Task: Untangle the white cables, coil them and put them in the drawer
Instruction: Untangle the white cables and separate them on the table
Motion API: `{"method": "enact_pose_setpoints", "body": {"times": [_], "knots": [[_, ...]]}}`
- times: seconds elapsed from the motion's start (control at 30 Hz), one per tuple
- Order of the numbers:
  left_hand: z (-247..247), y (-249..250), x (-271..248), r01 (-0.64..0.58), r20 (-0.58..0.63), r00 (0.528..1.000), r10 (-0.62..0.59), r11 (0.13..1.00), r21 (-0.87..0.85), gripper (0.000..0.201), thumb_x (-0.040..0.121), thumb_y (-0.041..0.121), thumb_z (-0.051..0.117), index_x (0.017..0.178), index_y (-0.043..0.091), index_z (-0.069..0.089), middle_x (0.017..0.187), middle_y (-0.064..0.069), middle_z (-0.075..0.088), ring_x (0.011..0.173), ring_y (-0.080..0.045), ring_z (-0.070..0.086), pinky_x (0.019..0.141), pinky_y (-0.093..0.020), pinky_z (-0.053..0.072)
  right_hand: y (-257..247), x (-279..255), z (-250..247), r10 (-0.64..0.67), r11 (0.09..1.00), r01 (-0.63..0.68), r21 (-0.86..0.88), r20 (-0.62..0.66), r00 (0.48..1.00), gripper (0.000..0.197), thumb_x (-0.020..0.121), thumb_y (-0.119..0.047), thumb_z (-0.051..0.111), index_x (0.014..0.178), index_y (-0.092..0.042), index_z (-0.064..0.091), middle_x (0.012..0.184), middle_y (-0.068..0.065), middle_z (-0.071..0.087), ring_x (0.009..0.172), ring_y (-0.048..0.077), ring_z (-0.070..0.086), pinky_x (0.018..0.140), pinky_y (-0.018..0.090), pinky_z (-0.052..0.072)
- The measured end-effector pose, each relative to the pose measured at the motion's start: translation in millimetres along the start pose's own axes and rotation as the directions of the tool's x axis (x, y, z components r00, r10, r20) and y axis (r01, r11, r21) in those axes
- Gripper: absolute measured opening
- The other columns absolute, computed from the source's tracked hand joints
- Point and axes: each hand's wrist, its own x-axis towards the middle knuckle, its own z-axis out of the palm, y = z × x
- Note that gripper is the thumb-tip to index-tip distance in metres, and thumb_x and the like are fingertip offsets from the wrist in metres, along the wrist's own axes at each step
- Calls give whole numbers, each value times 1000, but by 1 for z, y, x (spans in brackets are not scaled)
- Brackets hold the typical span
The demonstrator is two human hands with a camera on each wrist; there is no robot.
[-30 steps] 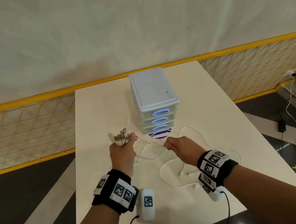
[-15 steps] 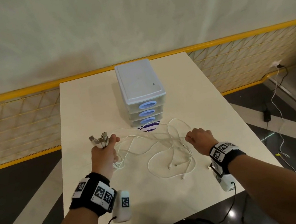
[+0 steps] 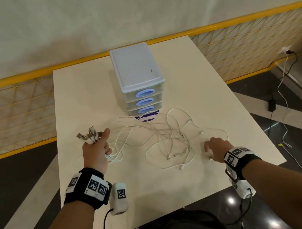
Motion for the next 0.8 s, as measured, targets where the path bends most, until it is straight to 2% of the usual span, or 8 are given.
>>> {"method": "enact_pose_setpoints", "body": {"times": [0.17, 0.23, 0.3, 0.37, 0.47, 0.53, 0.67, 0.8], "knots": [[4, 0, -6, -5, -11, 1000, 5, 1000, -19, 40, 85, 12, 67, 59, 22, 38, 42, 11, 29, 37, -7, 23, 41, -20, 25, -3, 0, 5, 31, 997, -31, -68, -6, 1000, 33, 90, -27, 52, 121, -16, 47, 126, 6, 51, 120, 25, 46, 100, 38, 34], [6, 2, -8, -6, -17, 1000, 5, 1000, -30, 42, 89, 20, 63, 59, 22, 35, 41, 11, 26, 37, -8, 23, 41, -20, 25, -7, -2, 1, 48, 997, -45, 56, -48, 998, 29, 92, -26, 49, 119, -15, 46, 120, 9, 58, 112, 28, 53, 94, 38, 39], [7, 5, -11, -25, 7, 1000, 25, 999, -24, 42, 92, 24, 59, 59, 22, 33, 41, 10, 26, 36, -9, 23, 42, -22, 27, -11, -4, -12, 70, 952, -29, 306, -123, 990, 21, 94, -26, 45, 113, -17, 44, 103, 15, 65, 93, 33, 61, 82, 39, 47], [8, 8, -13, -42, 26, 999, 43, 999, -14, 41, 93, 25, 58, 59, 21, 34, 41, 9, 27, 35, -9, 23, 47, -28, 28, -17, -9, -34, 117, 835, 41, 549, -249, 961, 19, 95, -26, 42, 113, -19, 46, 87, 16, 66, 79, 34, 63, 74, 40, 52], [10, 14, -18, -60, 37, 997, 61, 998, -8, 41, 94, 25, 56, 60, 20, 33, 40, 9, 27, 35, -9, 23, 48, -29, 27, -32, -18, -73, 164, 697, 233, 678, -468, 869, 25, 97, -25, 40, 116, -15, 52, 84, 8, 62, 80, 29, 58, 73, 32, 42], [13, 17, -21, -70, 52, 996, 70, 998, -9, 42, 94, 24, 56, 60, 21, 32, 39, 10, 28, 35, -9, 23, 43, -23, 28, -45, -22, -96, 176, 626, 307, 717, -514, 840, 24, 96, -22, 42, 115, -13, 53, 81, 3, 58, 77, 23, 54, 73, 30, 38], [18, 18, -27, -79, 89, 993, 81, 996, -29, 38, 90, 15, 61, 60, 20, 39, 40, 10, 28, 35, -8, 23, 41, -21, 24, -73, -31, -121, 70, 496, 435, 752, -534, 843, 18, 96, -16, 41, 95, -11, 59, 65, -2, 53, 60, 14, 50, 61, 28, 45], [23, 16, -34, -94, 144, 985, 97, 995, -30, 31, 85, 8, 65, 63, 17, 45, 40, 10, 29, 37, -9, 23, 44, -23, 24, -107, -45, -127, -28, 537, 516, 667, -597, 802, 28, 97, -26, 40, 80, -13, 58, 55, -7, 46, 52, 12, 42, 59, 28, 38]]}}
